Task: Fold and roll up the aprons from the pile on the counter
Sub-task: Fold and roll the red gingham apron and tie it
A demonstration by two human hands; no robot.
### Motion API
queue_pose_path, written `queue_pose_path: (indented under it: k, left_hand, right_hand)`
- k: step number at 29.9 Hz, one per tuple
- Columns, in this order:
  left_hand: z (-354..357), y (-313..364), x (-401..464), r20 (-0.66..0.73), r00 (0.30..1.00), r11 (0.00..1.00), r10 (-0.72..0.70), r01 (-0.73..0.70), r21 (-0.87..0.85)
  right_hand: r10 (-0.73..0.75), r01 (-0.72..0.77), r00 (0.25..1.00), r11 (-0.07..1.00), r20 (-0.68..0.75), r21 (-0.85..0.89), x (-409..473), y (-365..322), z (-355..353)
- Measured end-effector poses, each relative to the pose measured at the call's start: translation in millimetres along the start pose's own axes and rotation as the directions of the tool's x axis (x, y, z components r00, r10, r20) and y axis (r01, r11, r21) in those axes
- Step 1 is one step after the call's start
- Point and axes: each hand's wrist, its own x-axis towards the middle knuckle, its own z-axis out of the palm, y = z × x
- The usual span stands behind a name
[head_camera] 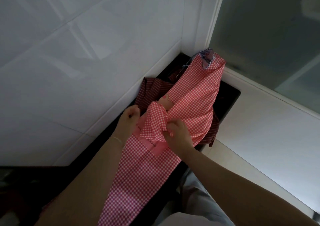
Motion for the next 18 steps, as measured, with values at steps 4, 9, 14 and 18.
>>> queue_pose_path:
  k: [4, 9, 14, 18]
  left_hand:
    - [-19, 7, -4, -0.492, 0.834, 0.967, 0.248, -0.247, 0.069]
    - [-3, 0, -25, -0.050, 0.751, 0.590, 0.658, -0.474, 0.654]
    - [23, -82, -43, 0.234, 0.916, 0.173, 0.327, -0.301, 0.938]
    - [0, -132, -50, 0.136, 0.973, 0.206, 0.186, -0.174, 0.963]
  right_hand:
    - [-0.512, 0.616, 0.777, 0.740, 0.367, -0.272, -28, 22, 12]
    - [-0.274, 0.508, 0.752, 0.820, 0.599, -0.263, -43, 33, 17]
    - [-0.236, 0.576, 0.714, 0.733, 0.660, -0.362, -41, 38, 21]
    - [-0.154, 0.551, 0.744, 0.691, 0.650, -0.468, -39, 56, 11]
